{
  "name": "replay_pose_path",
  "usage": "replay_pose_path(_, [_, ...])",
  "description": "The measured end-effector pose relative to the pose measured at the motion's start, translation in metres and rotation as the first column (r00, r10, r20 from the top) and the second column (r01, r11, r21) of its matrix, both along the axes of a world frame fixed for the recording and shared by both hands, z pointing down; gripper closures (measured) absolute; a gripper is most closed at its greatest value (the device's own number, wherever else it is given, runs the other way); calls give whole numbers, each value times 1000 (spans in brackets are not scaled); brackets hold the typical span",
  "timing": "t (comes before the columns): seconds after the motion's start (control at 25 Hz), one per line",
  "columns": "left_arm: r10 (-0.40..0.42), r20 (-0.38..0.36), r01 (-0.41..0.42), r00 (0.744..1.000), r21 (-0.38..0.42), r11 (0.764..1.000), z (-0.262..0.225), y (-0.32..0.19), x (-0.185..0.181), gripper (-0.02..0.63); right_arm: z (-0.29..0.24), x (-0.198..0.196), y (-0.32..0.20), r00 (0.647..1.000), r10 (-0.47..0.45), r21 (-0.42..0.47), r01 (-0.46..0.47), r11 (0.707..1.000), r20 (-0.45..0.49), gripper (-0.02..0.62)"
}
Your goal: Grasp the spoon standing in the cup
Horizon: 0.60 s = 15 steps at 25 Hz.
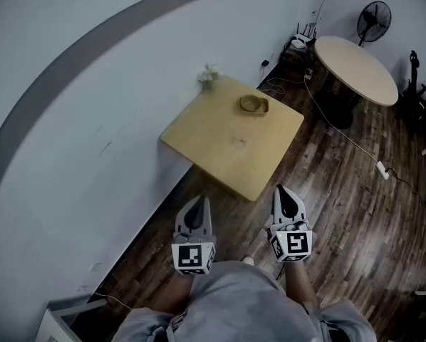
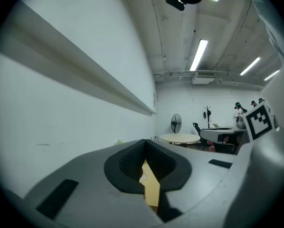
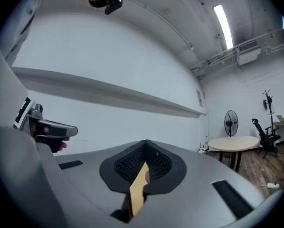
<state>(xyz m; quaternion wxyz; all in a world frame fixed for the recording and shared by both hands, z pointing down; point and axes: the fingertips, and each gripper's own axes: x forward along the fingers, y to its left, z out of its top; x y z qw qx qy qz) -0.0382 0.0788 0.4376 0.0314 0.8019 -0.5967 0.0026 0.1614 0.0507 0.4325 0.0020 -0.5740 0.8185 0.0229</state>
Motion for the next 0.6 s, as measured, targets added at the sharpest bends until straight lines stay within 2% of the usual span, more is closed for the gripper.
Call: replay_pose_path(0.6, [-20, 17, 20, 1000, -21, 1000, 3, 11, 27, 604, 4, 23, 6, 1000, -27, 2, 27, 1000, 9, 598])
